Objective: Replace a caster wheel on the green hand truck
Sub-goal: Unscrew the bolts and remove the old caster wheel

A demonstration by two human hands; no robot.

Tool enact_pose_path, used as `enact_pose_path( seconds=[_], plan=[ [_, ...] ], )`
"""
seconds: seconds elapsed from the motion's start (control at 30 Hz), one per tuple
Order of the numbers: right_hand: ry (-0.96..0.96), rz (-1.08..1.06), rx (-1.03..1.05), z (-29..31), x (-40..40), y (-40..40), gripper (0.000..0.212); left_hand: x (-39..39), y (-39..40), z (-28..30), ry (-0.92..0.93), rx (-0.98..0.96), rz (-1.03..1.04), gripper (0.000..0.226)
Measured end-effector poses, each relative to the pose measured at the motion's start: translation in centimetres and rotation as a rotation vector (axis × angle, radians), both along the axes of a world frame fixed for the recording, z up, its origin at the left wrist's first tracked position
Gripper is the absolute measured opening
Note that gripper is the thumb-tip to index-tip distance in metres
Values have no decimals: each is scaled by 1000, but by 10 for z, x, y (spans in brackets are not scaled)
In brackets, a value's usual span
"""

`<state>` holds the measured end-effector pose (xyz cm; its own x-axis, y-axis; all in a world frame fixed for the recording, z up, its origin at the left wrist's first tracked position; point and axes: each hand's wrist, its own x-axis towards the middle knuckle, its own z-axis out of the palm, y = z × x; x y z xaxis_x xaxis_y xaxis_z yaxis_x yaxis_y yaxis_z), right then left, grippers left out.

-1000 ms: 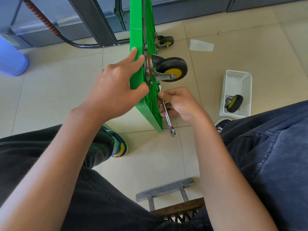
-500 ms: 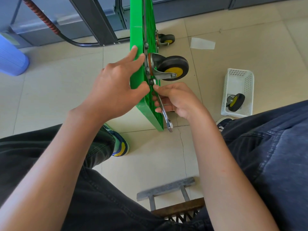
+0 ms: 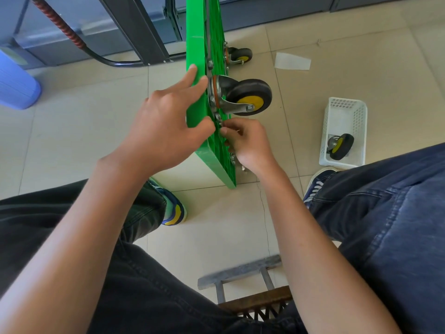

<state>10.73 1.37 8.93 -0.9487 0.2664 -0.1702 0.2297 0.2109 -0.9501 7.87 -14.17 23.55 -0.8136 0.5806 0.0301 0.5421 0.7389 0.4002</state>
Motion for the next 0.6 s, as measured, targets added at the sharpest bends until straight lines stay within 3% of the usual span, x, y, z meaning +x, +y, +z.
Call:
enact_pose_path(
  seconds=[0.13, 0.23, 0.47, 0.6],
  plan=[
    [243, -30, 299, -11, -3, 2, 19, -1, 1, 0, -9, 4, 9, 70],
    [327, -74, 366, -15, -3, -2, 18, -2, 1, 1, -11, -5, 10, 70],
    [255, 0, 444, -30, 4, -1, 18, -1, 1, 1, -16, -19, 18, 71],
    [102, 14, 432, -34, 11, -1, 23, -1, 1, 2, -11, -16, 14, 72]
  ],
)
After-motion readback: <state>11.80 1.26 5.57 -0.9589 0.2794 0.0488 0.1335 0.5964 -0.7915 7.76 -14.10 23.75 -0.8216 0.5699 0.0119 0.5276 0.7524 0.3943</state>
